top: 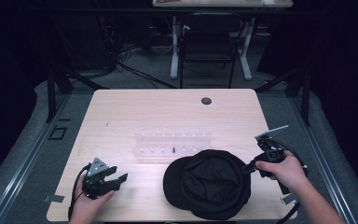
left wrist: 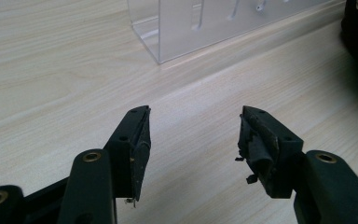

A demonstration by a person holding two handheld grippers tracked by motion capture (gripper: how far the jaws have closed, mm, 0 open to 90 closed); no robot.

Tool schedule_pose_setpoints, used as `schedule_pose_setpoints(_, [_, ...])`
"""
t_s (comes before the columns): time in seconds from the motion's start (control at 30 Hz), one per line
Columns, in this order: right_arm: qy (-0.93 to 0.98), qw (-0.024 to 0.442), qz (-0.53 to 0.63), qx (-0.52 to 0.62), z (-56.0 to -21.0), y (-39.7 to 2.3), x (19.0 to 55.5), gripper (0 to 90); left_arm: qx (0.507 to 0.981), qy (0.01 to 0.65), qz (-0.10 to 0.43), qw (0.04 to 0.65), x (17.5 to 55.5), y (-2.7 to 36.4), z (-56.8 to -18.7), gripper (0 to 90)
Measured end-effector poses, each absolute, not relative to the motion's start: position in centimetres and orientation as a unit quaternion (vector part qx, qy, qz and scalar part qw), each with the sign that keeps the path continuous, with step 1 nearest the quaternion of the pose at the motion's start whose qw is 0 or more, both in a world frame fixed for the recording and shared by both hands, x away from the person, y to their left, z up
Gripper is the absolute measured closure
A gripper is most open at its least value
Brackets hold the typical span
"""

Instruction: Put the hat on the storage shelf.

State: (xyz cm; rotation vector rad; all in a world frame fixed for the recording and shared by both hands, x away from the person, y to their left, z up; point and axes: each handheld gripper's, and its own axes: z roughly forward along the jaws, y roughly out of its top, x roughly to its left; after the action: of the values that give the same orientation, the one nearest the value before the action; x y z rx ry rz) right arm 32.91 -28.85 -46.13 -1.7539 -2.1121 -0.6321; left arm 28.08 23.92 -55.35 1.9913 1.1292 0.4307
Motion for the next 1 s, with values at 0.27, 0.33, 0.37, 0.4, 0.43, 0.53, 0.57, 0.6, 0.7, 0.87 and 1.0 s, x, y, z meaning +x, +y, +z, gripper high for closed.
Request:
schedule_pose_setpoints(0.27, [-0.723, 0.182, -0.248, -0.619, -44.6, -28.6, 32.4, 84.5, 0.785, 0.446, 0.170, 0.395, 28.1, 23.9, -55.4, 43.8])
schedule_pose_setpoints(0.33, [-0.726, 0.189, -0.251, -0.612, -44.3, -28.6, 32.4, 84.4, 0.785, 0.447, 0.170, 0.395, 28.1, 23.9, -55.4, 43.8])
schedule_pose_setpoints(0.37, [-0.726, 0.194, -0.254, -0.609, -43.9, -28.6, 32.4, 84.5, 0.785, 0.447, 0.170, 0.395, 28.1, 23.9, -55.4, 43.8])
schedule_pose_setpoints(0.4, [-0.719, 0.194, -0.265, -0.613, -43.6, -28.4, 32.3, 84.4, 0.785, 0.447, 0.170, 0.395, 28.1, 23.9, -55.4, 43.8])
schedule_pose_setpoints(0.43, [-0.718, 0.196, -0.269, -0.611, -43.2, -28.3, 32.2, 84.5, 0.785, 0.447, 0.170, 0.395, 28.1, 23.9, -55.4, 43.8])
schedule_pose_setpoints(0.53, [-0.713, 0.201, -0.275, -0.612, -42.5, -28.3, 32.3, 84.5, 0.785, 0.447, 0.171, 0.394, 28.1, 24.0, -55.3, 43.8])
schedule_pose_setpoints(0.57, [-0.716, 0.206, -0.274, -0.608, -42.1, -28.5, 32.4, 84.5, 0.784, 0.448, 0.172, 0.395, 28.1, 24.0, -55.3, 43.8])
schedule_pose_setpoints(0.6, [-0.708, 0.204, -0.278, -0.616, -41.9, -28.3, 32.3, 84.5, 0.783, 0.449, 0.173, 0.393, 28.1, 24.0, -55.3, 43.8])
schedule_pose_setpoints(0.7, [-0.705, 0.203, -0.286, -0.616, -41.6, -28.3, 32.3, 84.6, 0.783, 0.449, 0.169, 0.395, 28.1, 24.2, -55.3, 43.8])
schedule_pose_setpoints(0.87, [-0.708, 0.222, -0.294, -0.602, -40.6, -28.2, 32.3, 84.6, 0.783, 0.449, 0.169, 0.395, 28.1, 24.1, -55.3, 43.8])
schedule_pose_setpoints(1.0, [-0.704, 0.232, -0.310, -0.596, -40.3, -28.1, 32.3, 84.6, 0.783, 0.449, 0.169, 0.395, 28.1, 24.1, -55.3, 43.8])
